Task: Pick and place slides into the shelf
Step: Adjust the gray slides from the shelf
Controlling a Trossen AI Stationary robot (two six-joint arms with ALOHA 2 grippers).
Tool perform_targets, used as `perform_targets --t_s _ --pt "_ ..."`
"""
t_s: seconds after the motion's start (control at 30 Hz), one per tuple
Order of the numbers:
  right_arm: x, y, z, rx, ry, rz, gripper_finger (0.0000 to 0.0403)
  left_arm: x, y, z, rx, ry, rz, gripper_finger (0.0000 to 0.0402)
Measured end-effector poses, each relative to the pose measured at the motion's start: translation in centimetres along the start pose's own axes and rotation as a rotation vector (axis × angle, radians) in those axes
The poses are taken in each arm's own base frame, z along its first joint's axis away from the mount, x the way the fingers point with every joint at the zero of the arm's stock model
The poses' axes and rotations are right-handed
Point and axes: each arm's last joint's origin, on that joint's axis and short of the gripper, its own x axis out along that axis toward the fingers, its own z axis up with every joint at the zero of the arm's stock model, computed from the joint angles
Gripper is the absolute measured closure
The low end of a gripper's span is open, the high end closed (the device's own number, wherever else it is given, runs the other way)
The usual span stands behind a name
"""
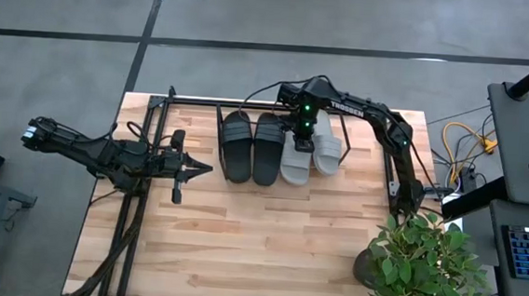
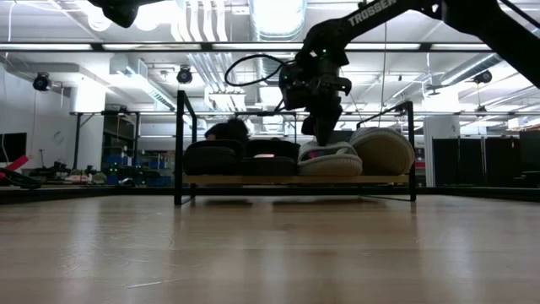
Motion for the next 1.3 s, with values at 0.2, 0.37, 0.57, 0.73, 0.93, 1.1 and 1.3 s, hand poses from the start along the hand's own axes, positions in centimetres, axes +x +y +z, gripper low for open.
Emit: perform_targets --t_s 0.2,0.37,0.57,0.73,0.93,1.1,1.3 --pt "0.0 0.0 0.0 -0.028 0.000 -0.002 0.0394 0.0 0.0 0.0 0.000 0.000 0.000 0.0402" --pt "-0.5 0.2 0.2 -0.059 -0.006 -0.005 0.0394 0.0 0.0 0.0 0.001 0.000 0.000 0.0402" --pt "-1.3 0.4 0.6 -0.110 -0.025 -0.017 0.0394 0.0 0.0 0.0 0.000 0.000 0.000 0.0402" --pt "-1.4 0.5 0.7 -0.158 -0.026 -0.018 0.0394 0.0 0.0 0.0 0.001 0.000 0.000 0.0402" --pt "-1.4 0.6 0.7 -0.208 -0.023 -0.016 0.0394 0.0 0.0 0.0 0.001 0.000 0.000 0.0402" --pt "-1.4 1.0 0.8 -0.240 -0.013 -0.010 0.0394 0.0 0.0 0.0 0.001 0.000 0.000 0.0402" --pt "-1.7 1.9 1.0 -0.290 -0.007 -0.007 0.0394 0.0 0.0 0.0 0.010 0.000 0.000 0.0402"
